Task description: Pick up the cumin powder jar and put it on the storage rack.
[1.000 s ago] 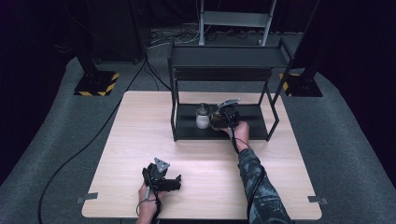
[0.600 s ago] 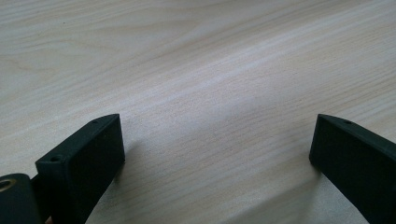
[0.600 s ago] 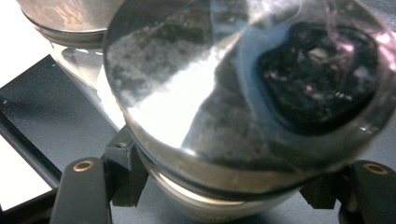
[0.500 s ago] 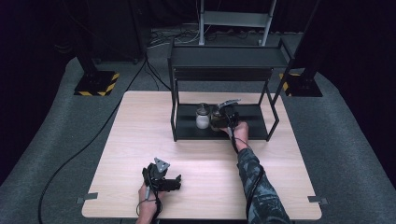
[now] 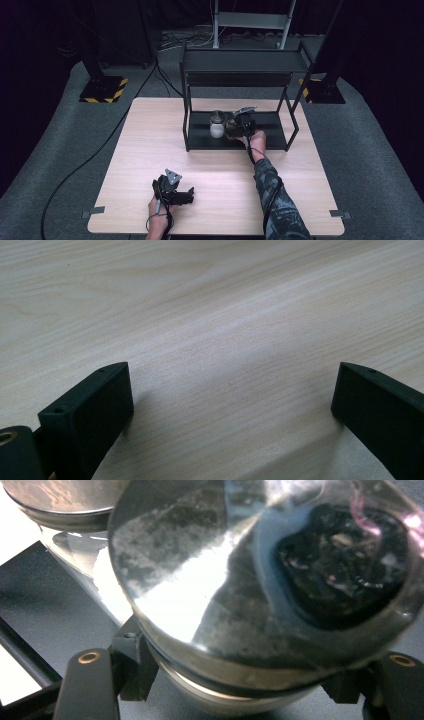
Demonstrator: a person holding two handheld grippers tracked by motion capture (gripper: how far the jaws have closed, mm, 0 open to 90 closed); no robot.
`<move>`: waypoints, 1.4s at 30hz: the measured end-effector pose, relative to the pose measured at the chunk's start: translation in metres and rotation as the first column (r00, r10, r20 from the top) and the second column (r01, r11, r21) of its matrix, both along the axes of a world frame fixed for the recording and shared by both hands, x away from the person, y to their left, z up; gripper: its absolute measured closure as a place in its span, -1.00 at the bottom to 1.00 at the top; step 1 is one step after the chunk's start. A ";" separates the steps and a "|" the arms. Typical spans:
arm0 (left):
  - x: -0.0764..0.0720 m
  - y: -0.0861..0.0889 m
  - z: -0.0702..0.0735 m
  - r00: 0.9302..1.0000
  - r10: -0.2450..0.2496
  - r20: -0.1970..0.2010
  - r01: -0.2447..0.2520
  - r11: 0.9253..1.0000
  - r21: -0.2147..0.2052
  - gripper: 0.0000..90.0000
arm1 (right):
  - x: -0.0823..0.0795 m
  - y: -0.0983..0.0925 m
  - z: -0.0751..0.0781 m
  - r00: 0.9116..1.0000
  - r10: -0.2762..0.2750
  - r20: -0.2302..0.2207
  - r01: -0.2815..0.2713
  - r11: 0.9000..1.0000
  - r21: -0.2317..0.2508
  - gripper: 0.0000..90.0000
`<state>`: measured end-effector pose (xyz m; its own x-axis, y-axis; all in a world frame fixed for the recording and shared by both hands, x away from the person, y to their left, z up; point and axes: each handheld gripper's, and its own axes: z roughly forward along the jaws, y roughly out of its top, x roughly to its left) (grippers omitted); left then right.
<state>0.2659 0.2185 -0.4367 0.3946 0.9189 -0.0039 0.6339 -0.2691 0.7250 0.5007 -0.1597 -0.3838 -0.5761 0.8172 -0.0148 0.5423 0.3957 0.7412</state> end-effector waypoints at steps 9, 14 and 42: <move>0.000 0.000 0.000 1.000 0.001 0.001 -0.001 1.000 -0.001 -0.93 | -0.001 0.002 0.000 1.000 0.000 0.000 0.000 1.000 -0.008 -0.33; 0.000 0.000 0.000 1.000 0.000 0.000 0.000 1.000 0.000 -0.93 | -0.001 0.003 0.000 1.000 0.000 0.002 0.000 1.000 -0.015 -0.34; -0.001 -0.001 0.000 1.000 0.002 0.007 -0.002 1.000 0.004 -0.94 | 0.002 -0.002 0.023 0.991 -0.004 -0.133 -0.005 0.997 -0.071 -1.00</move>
<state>0.2646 0.2171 -0.4372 0.3926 0.9197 0.0027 0.6296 -0.2709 0.7282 0.5023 -0.1612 -0.3612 -0.5773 0.8165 0.0036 0.6336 0.4452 0.6327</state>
